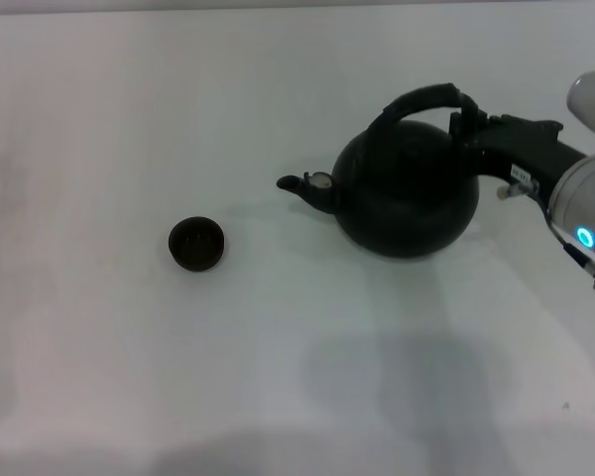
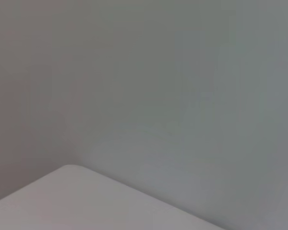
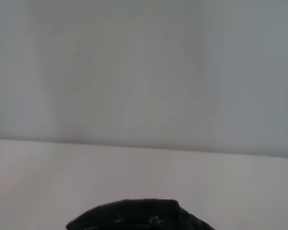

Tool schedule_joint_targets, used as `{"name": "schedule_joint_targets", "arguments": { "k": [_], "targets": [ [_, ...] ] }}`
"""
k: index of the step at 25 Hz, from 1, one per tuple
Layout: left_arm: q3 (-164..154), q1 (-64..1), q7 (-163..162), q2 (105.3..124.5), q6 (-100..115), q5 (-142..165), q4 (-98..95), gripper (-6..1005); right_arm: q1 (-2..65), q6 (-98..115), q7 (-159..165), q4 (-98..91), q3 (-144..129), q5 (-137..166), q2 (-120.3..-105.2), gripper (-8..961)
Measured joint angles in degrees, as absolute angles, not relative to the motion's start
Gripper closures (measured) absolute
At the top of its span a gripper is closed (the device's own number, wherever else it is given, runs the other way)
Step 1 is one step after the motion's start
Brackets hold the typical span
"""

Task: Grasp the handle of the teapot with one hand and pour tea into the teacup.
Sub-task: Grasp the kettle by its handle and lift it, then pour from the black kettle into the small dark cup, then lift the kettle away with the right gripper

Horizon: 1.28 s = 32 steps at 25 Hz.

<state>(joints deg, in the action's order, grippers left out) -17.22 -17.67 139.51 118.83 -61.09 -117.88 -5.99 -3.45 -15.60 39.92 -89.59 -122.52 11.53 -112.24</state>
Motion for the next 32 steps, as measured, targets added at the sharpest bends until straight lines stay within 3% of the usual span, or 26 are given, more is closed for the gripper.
{"name": "schedule_joint_targets", "arguments": {
  "k": [5, 15, 32],
  "targets": [
    [-17.2, -17.7, 139.5, 118.92, -61.3, -117.9, -5.8, 123, -2.1, -17.6, 38.2, -92.6, -122.8, 11.4, -111.94, 796],
    [-17.3, -18.0, 139.5, 119.01, -61.5, -117.9, -4.9, 123, 5.9, -27.1, 28.3, -94.9, -123.9, 10.7, -115.07, 814],
    [-17.6, -19.2, 139.5, 119.10, -61.7, -117.5, -3.3, 123, 11.3, -26.3, 20.7, -91.9, -129.6, 12.8, -115.49, 819]
  ]
}}
